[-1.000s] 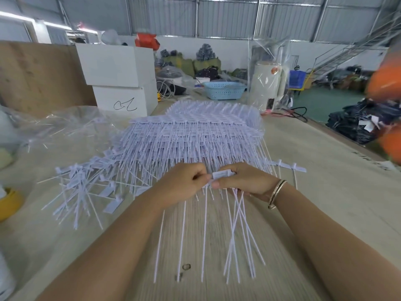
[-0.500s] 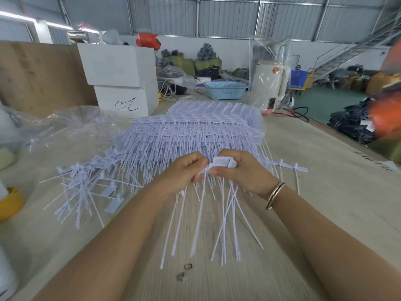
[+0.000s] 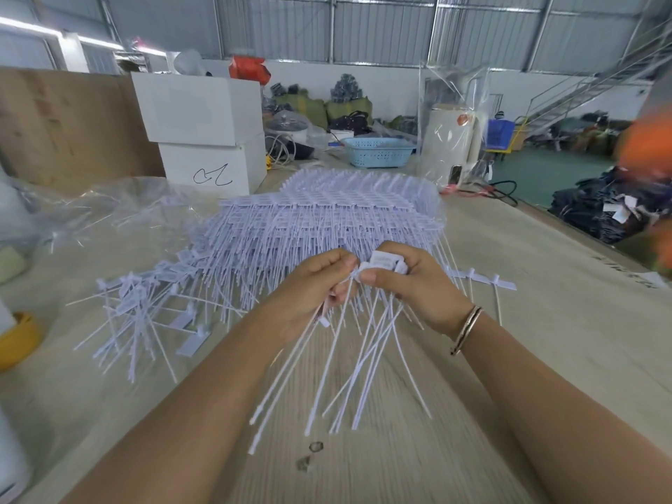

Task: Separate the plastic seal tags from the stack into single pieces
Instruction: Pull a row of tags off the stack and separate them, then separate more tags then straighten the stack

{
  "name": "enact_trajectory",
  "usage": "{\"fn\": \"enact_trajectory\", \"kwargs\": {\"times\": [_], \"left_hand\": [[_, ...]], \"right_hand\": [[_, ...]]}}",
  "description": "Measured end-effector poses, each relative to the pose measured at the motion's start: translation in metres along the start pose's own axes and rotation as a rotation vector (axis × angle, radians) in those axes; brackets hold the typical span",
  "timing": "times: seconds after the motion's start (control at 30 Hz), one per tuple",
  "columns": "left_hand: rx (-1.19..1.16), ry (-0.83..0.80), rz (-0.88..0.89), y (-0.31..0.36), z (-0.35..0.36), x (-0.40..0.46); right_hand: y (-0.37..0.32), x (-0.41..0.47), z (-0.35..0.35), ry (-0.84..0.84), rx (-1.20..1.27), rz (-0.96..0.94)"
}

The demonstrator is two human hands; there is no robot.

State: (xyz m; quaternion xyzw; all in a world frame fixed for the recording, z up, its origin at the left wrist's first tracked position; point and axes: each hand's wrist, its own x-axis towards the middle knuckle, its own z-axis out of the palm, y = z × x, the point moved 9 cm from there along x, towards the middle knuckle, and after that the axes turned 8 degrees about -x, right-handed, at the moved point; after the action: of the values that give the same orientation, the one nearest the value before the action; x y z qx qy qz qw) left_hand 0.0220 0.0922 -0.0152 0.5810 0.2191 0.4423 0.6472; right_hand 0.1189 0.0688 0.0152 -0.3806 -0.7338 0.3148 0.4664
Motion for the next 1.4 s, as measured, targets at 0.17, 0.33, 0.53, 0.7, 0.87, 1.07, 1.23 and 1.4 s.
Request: {"fn": "enact_trajectory", "kwargs": {"times": [0.17,0.33,0.53,0.7,0.87,1.07,1.23,1.4], "left_hand": [[-0.185,0.12,0.024,0.009,-0.028,0.003],[0.426,0.049,-0.059,-0.007,-0.02,0.002],[0.879,-0.091,-0.078,-0.024,-0.002,-0.001],[0.737,-0.058,-0.091,-0.025,-0.004,0.002],[0.682,0.09,-0.049,-0.007,-0.024,0.001],[1.173,-0.357,-0.395,-0.026,-0.026,-0.021],[1.143,-0.215,-0.244,-0.016,-0.023,-0.016],[1.15,-0.095,-0.005,-0.005,-0.011,-0.009]], "right_hand": [[0.002,-0.003,-0.032,0.206,0.158,0.033],[0.015,-0.007,-0.019,0.024,-0.069,0.143],[0.041,-0.008,0.008,-0.25,-0.398,0.286],[0.048,0.001,0.011,-0.199,-0.532,0.331],[0.051,-0.003,0.023,-0.285,-0.602,0.327],[0.053,-0.005,0.018,-0.271,-0.584,0.376],[0.043,-0.003,0.018,-0.248,-0.49,0.332],[0.036,-0.002,0.017,-0.277,-0.556,0.301]]}}
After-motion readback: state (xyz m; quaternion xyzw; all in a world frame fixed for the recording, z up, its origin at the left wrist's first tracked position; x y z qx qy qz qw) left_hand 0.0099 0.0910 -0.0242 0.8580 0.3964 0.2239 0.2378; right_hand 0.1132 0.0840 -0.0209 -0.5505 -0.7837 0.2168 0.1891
